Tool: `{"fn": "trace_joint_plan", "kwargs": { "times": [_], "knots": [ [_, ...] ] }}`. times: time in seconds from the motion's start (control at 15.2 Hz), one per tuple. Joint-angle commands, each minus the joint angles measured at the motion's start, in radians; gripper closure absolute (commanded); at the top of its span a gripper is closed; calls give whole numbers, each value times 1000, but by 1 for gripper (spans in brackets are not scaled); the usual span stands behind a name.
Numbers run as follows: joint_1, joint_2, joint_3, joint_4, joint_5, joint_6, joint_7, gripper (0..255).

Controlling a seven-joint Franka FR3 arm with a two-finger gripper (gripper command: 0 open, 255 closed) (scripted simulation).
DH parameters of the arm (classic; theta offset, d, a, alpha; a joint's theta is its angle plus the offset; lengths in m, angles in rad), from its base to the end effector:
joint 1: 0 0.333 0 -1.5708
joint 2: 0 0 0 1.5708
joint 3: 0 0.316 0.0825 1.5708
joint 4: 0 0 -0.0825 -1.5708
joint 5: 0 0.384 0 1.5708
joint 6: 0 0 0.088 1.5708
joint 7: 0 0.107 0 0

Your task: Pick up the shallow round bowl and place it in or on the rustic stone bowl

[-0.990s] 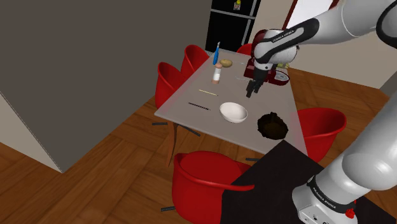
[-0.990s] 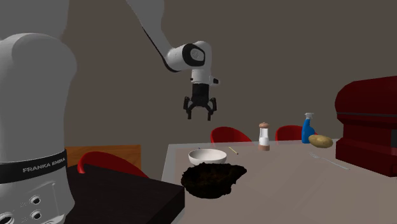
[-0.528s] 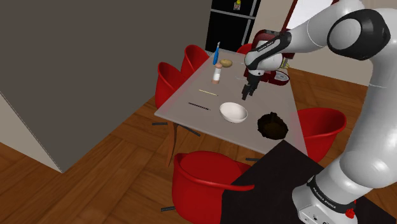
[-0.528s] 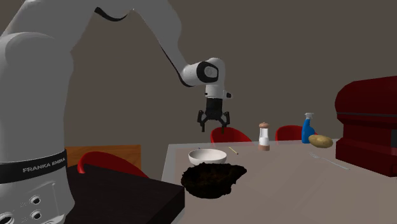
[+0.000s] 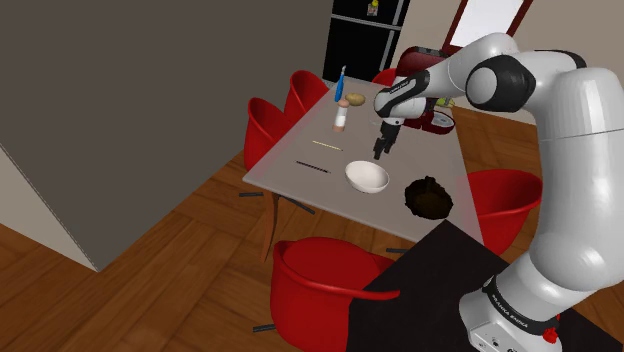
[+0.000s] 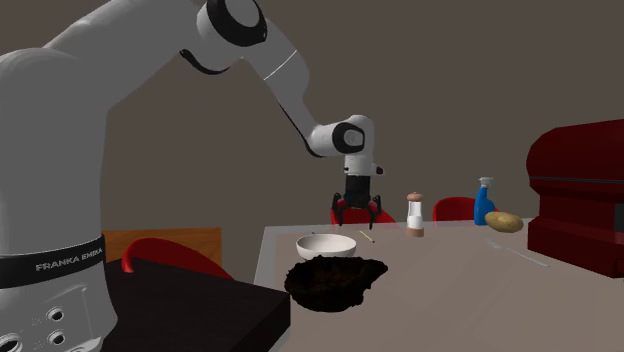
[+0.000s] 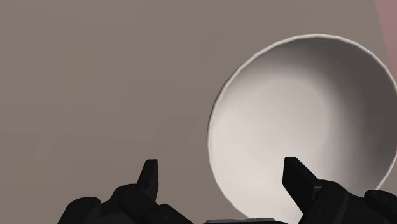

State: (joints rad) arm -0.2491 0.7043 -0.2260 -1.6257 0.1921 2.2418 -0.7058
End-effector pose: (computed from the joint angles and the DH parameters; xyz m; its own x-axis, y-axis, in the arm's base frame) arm 0.6179 -0.2913 0.2111 0.9868 0.1533 -0.0525 0.1513 -0.9877 -0.0398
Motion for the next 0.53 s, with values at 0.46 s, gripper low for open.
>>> {"fn": "trace_joint_plan", "kwargs": {
  "times": [0.46],
  "knots": [
    [-11,90,16,27,16,62,-8,0]
  ]
}}
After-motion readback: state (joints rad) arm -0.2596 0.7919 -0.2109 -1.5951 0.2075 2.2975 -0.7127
